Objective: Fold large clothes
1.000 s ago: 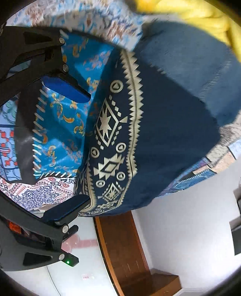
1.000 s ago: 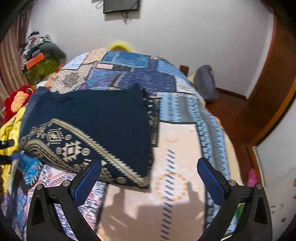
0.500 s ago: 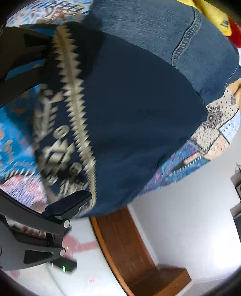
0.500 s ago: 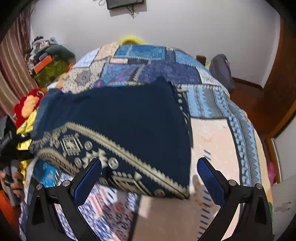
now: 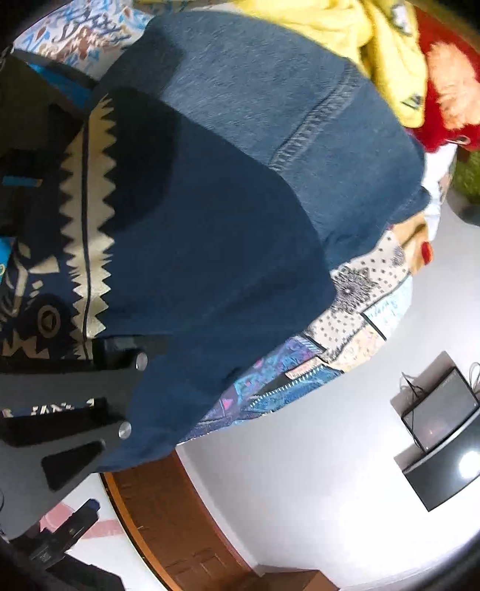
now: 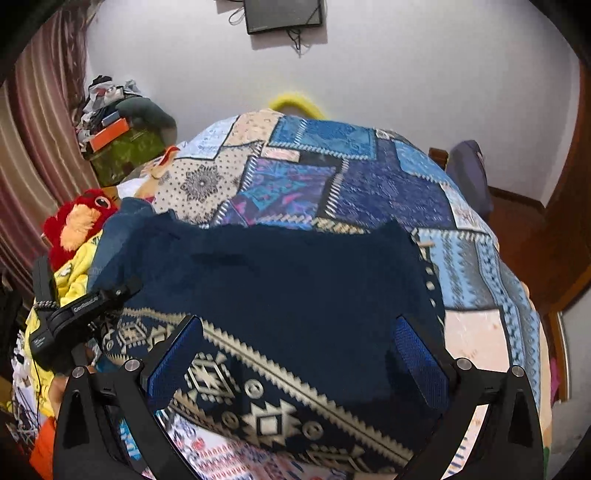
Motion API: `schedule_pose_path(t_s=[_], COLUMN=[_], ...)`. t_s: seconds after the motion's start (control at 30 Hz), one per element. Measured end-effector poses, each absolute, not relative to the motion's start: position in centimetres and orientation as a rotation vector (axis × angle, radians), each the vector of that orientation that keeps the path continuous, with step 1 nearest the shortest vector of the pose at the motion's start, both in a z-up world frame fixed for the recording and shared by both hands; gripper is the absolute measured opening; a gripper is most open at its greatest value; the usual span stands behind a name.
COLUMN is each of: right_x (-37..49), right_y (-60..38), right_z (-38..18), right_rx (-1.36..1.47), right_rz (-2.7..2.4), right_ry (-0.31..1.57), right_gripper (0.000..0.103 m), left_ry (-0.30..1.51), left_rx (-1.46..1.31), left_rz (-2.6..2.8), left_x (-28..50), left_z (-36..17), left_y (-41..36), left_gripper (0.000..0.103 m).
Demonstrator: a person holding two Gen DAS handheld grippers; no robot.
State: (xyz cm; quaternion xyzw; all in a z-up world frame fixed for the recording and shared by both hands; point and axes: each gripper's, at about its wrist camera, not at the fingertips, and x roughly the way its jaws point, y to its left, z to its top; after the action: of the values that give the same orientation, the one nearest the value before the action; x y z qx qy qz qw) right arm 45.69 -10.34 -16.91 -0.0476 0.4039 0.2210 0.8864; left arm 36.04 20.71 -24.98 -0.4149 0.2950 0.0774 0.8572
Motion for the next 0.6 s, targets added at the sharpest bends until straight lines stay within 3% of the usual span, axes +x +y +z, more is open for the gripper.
schedule_pose_path(t_s=[0.13, 0.37, 0.6], right_x=[46.3, 45.1, 46.4], right_y=[-8.6, -5.0, -10.5], right_z=[-17.8, -24.4, -21.4], right_rx=[-0.112, -0.229, -0.05], right_rz=[0.448, 0.46, 0.531], right_ry=[0.853, 0.929, 1.028], right_gripper=[0.103, 0.103, 0.102], left_ry=[0.597, 0.582, 0.532], left_rx=[-0.776, -0.603, -0.31], left_rz=[0.165, 0.102, 0.009], left_x=[36.1, 38.6, 40.3], left_z=[-21.7, -17.0, -10.8], left_y=[19.9, 17.0, 8.4], left_gripper=[0.016, 0.015, 0.015])
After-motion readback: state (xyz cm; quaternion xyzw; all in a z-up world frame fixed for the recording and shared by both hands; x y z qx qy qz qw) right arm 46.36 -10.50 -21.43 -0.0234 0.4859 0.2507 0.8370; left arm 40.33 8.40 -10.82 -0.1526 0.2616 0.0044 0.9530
